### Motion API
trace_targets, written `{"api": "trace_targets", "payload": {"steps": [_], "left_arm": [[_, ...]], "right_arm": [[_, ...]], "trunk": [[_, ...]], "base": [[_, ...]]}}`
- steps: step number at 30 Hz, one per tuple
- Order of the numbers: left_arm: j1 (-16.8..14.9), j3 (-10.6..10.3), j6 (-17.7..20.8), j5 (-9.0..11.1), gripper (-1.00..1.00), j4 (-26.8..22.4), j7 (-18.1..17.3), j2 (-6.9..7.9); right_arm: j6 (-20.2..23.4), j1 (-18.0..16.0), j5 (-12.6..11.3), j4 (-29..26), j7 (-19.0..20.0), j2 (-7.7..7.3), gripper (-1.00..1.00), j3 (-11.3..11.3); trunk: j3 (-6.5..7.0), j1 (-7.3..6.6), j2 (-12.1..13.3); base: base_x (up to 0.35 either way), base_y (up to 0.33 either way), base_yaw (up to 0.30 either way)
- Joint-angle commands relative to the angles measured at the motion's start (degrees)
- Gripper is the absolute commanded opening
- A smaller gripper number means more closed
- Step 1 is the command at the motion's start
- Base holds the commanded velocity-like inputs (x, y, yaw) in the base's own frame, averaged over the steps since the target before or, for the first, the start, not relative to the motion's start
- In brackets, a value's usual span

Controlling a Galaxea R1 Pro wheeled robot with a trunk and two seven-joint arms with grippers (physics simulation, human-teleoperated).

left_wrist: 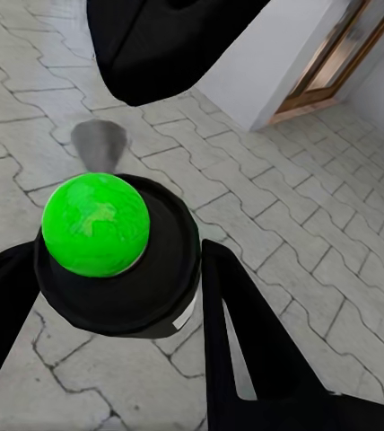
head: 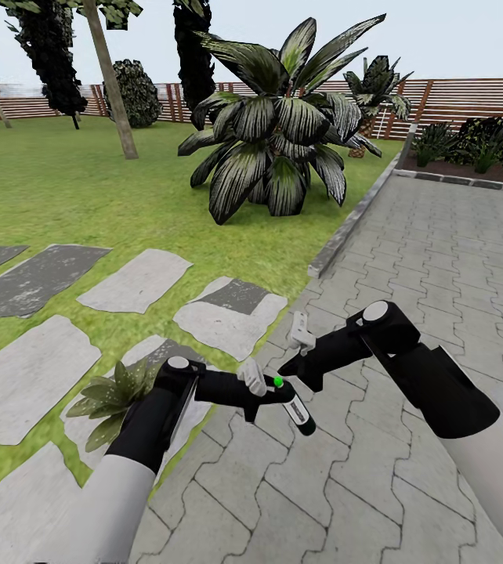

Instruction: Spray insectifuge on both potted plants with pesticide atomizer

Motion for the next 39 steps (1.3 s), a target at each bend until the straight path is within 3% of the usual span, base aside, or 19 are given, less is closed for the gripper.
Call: {"api": "trace_targets", "payload": {"steps": [1, 39], "left_arm": [[-0.1, 0.1, 0.6, -0.3, -1.00, -0.1, -0.4, -0.04], [-0.9, 0.1, 2.0, -0.2, -1.00, -0.2, -0.6, -0.04]], "right_arm": [[0.4, -0.1, 0.5, -0.1, 0.5, -0.03, -1.00, 0.0], [0.4, -0.1, 0.6, 0.0, 0.4, -0.35, -1.00, 0.0]], "trunk": [[-0.05, -0.01, 0.0], [-0.05, -0.01, 0.0]], "base": [[0.000, 0.000, 0.000], [0.000, 0.000, 0.000]]}}
